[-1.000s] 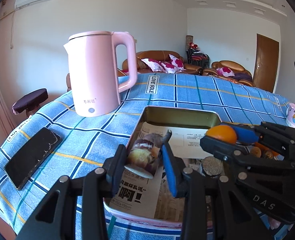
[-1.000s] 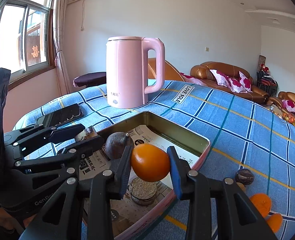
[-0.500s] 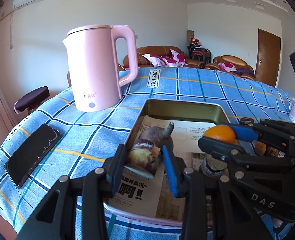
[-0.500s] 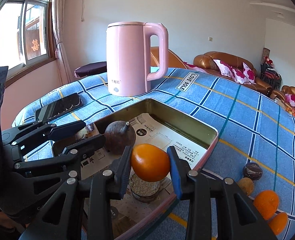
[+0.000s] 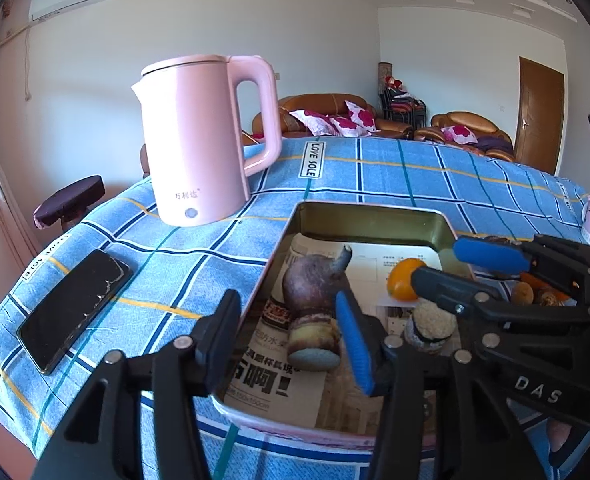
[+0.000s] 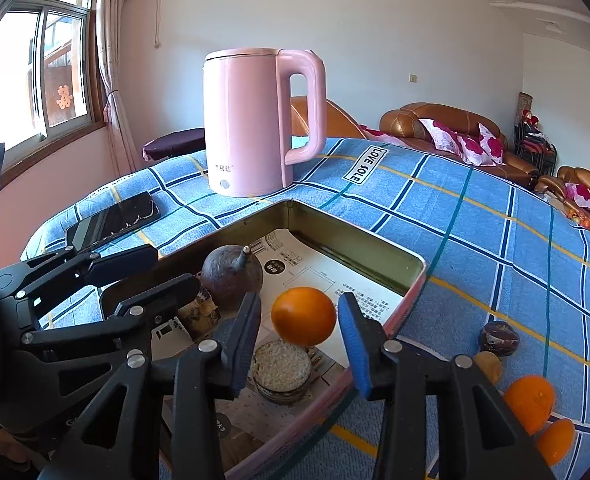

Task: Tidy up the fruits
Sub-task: 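Open the left tool to release the bread roll while the right tool drops the orange into the tin, then grasp an orange on the tablecloth with the right tool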

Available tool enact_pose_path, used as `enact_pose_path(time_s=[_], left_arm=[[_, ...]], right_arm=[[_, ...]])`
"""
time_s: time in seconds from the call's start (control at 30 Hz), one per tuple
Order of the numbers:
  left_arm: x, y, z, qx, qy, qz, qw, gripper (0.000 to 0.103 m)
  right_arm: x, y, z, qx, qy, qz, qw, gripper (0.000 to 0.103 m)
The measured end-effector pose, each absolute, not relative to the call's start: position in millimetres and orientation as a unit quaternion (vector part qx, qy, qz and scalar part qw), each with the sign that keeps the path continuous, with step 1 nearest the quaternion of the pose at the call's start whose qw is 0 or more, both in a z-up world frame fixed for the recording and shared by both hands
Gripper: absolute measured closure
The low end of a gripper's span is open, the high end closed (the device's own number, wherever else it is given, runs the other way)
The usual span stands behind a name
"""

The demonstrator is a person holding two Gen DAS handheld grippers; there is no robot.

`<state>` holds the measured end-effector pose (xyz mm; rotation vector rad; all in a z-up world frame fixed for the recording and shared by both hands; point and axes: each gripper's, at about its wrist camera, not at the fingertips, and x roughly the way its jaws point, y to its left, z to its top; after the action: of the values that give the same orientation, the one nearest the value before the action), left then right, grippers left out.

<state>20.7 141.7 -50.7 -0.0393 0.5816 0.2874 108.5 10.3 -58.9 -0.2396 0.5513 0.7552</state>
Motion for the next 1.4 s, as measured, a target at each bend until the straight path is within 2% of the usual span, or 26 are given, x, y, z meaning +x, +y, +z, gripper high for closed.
enact_pose_path(time_s=[0.07, 0.17, 0.3, 0.47, 0.77, 1.03, 1.23, 1.4], left_arm=[[18, 142, -49, -0.021, 0.28, 0.142, 0.949, 0.035], [16, 138, -46, -0.019, 0.275, 0.137, 0.951, 0.032], [16, 128, -43, -0.012, 0.272, 0.13, 0.953, 0.032], [15, 112, -36, -0.004, 0.263, 0.119, 0.957, 0.021], [25, 53, -20, 0.02, 0.244, 0.053, 0.968, 0.011], [46, -8, -27, 0.053, 0.26, -0.007, 0.964, 0.011], [67, -35, -39, 0.066, 0.292, -0.034, 0.953, 0.012], [77, -29, -46, 0.055, 0.313, -0.026, 0.948, 0.014]], right_arm=[[108, 4, -57, -0.107, 0.26, 0.361, 0.889, 0.052], [106, -6, -55, -0.096, 0.253, 0.356, 0.895, 0.047], [104, -16, -52, -0.087, 0.248, 0.351, 0.899, 0.046], [101, -36, -46, -0.074, 0.24, 0.345, 0.905, 0.045], [104, -122, -41, -0.06, 0.229, 0.263, 0.935, 0.042], [118, -196, -44, -0.021, 0.241, 0.166, 0.956, 0.04], [122, -211, -48, 0.001, 0.246, 0.147, 0.958, 0.04], [130, -205, -54, -0.008, 0.275, 0.164, 0.947, 0.04]])
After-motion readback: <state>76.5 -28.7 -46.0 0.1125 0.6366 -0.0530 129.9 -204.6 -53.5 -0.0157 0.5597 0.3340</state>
